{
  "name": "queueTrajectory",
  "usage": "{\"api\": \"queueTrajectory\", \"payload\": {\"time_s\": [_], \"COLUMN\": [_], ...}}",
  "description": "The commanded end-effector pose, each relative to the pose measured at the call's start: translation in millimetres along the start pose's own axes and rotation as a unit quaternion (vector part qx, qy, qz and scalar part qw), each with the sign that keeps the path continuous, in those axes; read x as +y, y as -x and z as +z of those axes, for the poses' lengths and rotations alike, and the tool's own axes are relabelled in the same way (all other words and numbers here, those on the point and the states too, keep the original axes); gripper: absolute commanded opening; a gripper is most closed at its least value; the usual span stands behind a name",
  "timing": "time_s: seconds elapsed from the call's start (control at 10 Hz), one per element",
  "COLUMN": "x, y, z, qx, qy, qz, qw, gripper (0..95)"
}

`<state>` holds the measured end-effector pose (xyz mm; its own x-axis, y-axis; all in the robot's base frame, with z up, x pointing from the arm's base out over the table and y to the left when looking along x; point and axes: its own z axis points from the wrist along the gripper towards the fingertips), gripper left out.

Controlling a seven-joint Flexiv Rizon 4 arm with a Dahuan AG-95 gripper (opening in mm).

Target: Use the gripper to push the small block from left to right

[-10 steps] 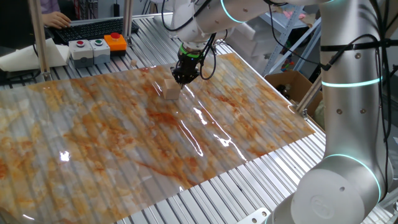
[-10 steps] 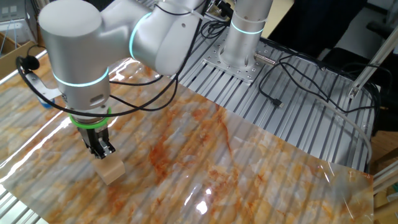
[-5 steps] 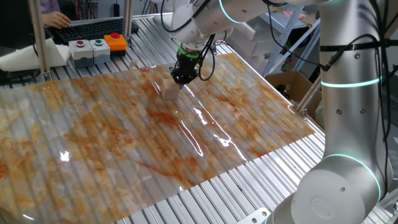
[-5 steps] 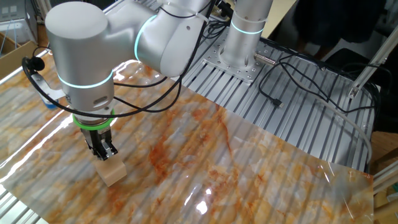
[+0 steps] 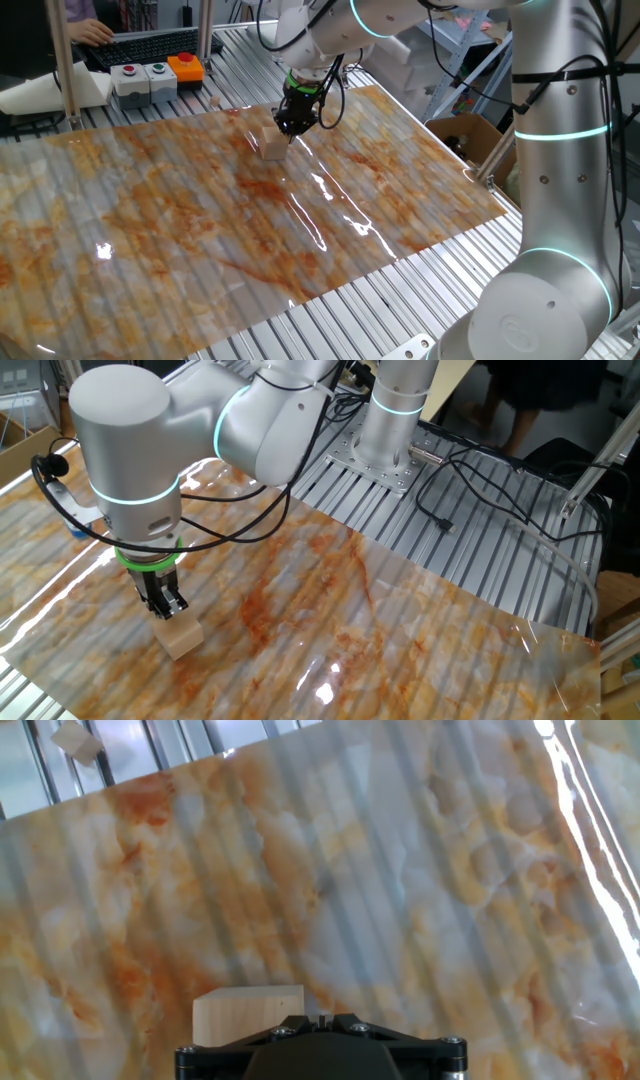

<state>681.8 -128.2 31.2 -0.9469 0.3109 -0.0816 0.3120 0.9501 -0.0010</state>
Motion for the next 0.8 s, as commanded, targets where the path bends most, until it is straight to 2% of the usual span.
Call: {"api": "queueTrajectory", "payload": {"time_s": [0.1,0.3,0.4,0.5,0.7,0.8], "x": [0.0,0.0,0.0,0.0,0.0,0.0], "y": [0.0,0.0,0.0,0.0,0.0,0.0], "z": [0.2,0.2,0.2,0.2,0.2,0.2], "qx": [0.004,0.013,0.018,0.019,0.015,0.015], "qy": [0.002,0.004,0.022,0.027,0.021,0.011], "qz": [0.003,-0.019,-0.056,-0.079,-0.14,-0.16], "qw": [1.0,0.9997,0.998,0.9964,0.9898,0.987], "gripper": [0.0,0.0,0.0,0.0,0.0,0.0]}}
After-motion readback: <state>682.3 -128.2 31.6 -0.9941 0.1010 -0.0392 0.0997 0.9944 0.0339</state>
